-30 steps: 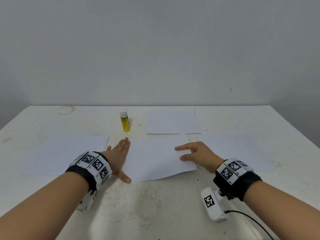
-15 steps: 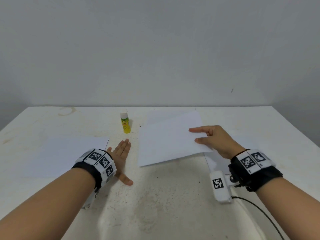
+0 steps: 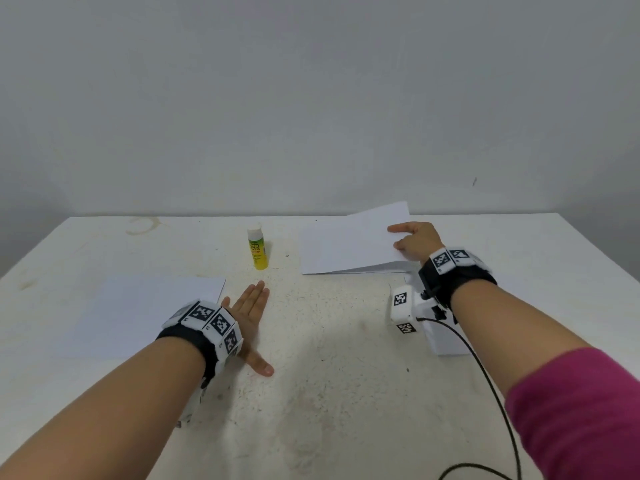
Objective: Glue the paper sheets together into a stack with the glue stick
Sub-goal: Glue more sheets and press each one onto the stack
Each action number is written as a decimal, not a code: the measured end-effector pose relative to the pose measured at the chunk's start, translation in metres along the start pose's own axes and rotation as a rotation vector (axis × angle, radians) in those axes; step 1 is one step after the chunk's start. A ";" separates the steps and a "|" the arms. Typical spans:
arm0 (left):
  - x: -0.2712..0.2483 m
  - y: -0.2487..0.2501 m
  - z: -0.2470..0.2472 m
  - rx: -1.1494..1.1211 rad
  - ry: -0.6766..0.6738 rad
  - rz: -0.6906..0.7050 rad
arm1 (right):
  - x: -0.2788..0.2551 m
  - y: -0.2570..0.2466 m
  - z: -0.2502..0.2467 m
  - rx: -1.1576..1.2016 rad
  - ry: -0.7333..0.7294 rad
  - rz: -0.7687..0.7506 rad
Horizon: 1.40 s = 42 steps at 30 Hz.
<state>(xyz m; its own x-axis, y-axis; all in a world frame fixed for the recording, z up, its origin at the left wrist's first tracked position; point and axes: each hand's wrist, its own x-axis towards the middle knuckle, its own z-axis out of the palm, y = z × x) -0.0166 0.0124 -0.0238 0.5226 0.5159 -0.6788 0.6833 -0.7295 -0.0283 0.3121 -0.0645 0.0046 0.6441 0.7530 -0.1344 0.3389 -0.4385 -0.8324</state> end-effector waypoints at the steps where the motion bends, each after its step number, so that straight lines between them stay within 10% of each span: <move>1: 0.001 0.000 0.000 0.001 -0.003 -0.003 | 0.004 0.001 0.002 -0.032 0.005 0.004; 42: -0.003 -0.002 -0.002 -0.042 -0.023 0.047 | 0.036 0.005 0.027 -0.556 -0.123 0.102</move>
<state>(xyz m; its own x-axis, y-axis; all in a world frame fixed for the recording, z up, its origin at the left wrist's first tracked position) -0.0182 0.0133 -0.0202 0.5432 0.4703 -0.6955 0.6791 -0.7332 0.0346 0.3189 -0.0266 -0.0191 0.6192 0.7305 -0.2881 0.6103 -0.6785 -0.4088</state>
